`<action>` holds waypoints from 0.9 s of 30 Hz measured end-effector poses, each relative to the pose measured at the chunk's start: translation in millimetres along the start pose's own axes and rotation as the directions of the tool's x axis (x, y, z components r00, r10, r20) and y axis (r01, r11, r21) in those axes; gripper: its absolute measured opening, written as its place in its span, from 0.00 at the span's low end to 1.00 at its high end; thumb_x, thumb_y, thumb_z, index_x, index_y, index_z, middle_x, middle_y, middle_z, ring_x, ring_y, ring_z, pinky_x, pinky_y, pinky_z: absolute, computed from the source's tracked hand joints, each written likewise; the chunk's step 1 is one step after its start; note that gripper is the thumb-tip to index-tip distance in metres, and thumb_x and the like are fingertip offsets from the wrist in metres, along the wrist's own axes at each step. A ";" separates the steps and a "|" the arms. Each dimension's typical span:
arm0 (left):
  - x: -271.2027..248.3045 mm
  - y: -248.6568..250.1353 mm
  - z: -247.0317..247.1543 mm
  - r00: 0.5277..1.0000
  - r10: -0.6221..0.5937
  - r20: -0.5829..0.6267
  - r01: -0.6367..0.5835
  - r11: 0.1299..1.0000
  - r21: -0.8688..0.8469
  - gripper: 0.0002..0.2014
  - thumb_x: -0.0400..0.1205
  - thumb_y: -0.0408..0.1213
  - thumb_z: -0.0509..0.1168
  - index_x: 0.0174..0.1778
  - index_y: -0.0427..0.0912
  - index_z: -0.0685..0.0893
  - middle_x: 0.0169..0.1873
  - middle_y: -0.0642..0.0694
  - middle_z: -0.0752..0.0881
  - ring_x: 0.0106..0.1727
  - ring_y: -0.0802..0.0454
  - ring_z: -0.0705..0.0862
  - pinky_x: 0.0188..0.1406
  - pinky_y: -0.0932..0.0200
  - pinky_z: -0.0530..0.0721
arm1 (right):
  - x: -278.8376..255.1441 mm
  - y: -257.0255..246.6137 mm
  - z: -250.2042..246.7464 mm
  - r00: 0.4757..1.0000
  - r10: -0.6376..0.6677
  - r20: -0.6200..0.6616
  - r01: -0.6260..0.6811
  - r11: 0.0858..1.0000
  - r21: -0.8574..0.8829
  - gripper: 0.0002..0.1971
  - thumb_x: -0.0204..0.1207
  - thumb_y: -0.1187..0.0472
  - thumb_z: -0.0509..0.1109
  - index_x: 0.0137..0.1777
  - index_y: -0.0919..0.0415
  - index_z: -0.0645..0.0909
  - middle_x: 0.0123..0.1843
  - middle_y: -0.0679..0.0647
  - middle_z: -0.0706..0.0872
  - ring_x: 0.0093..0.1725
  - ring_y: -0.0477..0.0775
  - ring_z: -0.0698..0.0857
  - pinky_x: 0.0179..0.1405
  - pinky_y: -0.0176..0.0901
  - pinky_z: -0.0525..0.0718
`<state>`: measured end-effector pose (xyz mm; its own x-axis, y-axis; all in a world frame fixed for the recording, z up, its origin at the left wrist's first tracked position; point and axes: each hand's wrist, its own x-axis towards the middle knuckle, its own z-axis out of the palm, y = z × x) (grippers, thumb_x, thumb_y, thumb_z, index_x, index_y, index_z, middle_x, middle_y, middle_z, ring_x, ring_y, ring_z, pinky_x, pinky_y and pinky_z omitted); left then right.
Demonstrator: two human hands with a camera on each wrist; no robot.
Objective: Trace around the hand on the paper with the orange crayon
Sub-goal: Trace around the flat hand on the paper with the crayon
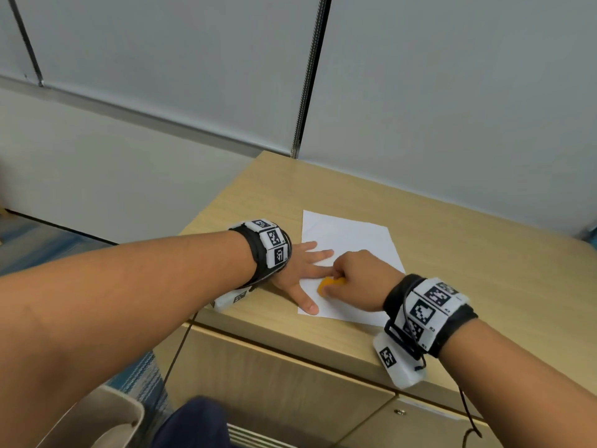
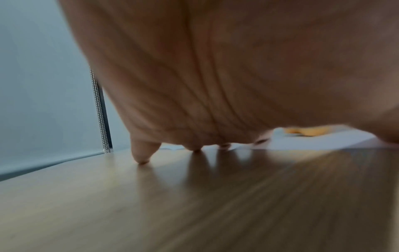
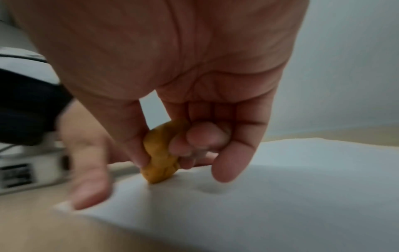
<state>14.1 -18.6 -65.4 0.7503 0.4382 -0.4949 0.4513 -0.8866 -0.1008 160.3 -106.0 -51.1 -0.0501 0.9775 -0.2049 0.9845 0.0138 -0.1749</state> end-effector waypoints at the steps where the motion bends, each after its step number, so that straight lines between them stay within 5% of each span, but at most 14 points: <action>1: 1.2 -0.6 0.2 1.000 -0.005 0.009 0.005 1.000 -0.005 0.47 0.78 0.71 0.58 0.84 0.64 0.35 0.85 0.51 0.30 0.85 0.41 0.33 0.77 0.26 0.41 | -3.4 -3.9 3.1 0.999 -0.039 0.016 0.039 0.999 -0.007 0.19 0.78 0.46 0.71 0.40 0.65 0.84 0.34 0.55 0.84 0.33 0.51 0.78 0.33 0.43 0.74; 7: 5.9 -0.3 1.7 0.999 -0.031 0.037 0.032 0.999 -0.025 0.48 0.75 0.75 0.57 0.81 0.69 0.31 0.83 0.54 0.27 0.84 0.42 0.30 0.76 0.23 0.40 | 5.0 14.7 -12.1 0.996 0.093 -0.017 -0.093 0.996 0.001 0.19 0.77 0.44 0.72 0.40 0.62 0.83 0.34 0.53 0.85 0.33 0.53 0.83 0.33 0.42 0.79; 11: 6.3 -0.5 2.0 0.999 -0.029 0.028 0.029 0.999 -0.024 0.48 0.76 0.73 0.58 0.82 0.67 0.33 0.83 0.54 0.27 0.84 0.43 0.29 0.76 0.25 0.38 | -5.8 1.5 3.8 0.999 -0.034 0.028 0.035 0.999 -0.036 0.19 0.78 0.46 0.70 0.33 0.59 0.78 0.31 0.54 0.82 0.30 0.51 0.79 0.31 0.44 0.75; 16: 9.9 -0.9 2.8 0.998 -0.044 0.049 0.045 0.999 -0.019 0.50 0.74 0.76 0.57 0.81 0.69 0.31 0.83 0.54 0.26 0.84 0.43 0.30 0.75 0.23 0.39 | 1.1 12.3 -11.5 0.993 0.114 0.010 -0.114 0.993 0.027 0.20 0.79 0.46 0.70 0.41 0.65 0.84 0.34 0.58 0.90 0.26 0.53 0.87 0.28 0.41 0.82; 20: 7.9 0.9 0.4 0.998 -0.042 0.042 0.042 0.999 -0.014 0.49 0.75 0.74 0.58 0.82 0.67 0.32 0.83 0.52 0.26 0.84 0.42 0.30 0.76 0.25 0.39 | -4.0 -0.3 -0.1 0.998 0.013 0.054 -0.014 1.000 0.003 0.20 0.78 0.48 0.70 0.40 0.69 0.85 0.35 0.62 0.89 0.25 0.51 0.82 0.29 0.43 0.81; 24: 9.3 -1.2 2.8 0.998 -0.038 0.044 0.040 0.998 -0.041 0.50 0.74 0.75 0.58 0.81 0.69 0.30 0.83 0.53 0.26 0.84 0.42 0.29 0.75 0.23 0.39 | 2.9 13.1 -13.2 0.993 0.118 0.030 -0.119 0.992 0.032 0.19 0.78 0.46 0.70 0.41 0.65 0.84 0.36 0.58 0.91 0.27 0.55 0.90 0.25 0.40 0.82; 27: 8.4 -0.8 2.9 0.999 -0.037 0.038 0.038 0.999 -0.039 0.49 0.76 0.74 0.58 0.82 0.67 0.32 0.83 0.53 0.26 0.84 0.43 0.29 0.76 0.25 0.38 | -2.0 3.6 -2.6 0.999 0.027 0.034 -0.027 0.999 0.018 0.17 0.77 0.49 0.70 0.35 0.63 0.81 0.29 0.54 0.85 0.25 0.51 0.83 0.28 0.43 0.81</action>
<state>18.7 -14.7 -72.0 0.7145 0.4646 -0.5232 0.4980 -0.8629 -0.0861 164.4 -107.4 -48.8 -0.0297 0.9697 -0.2425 0.9823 -0.0167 -0.1867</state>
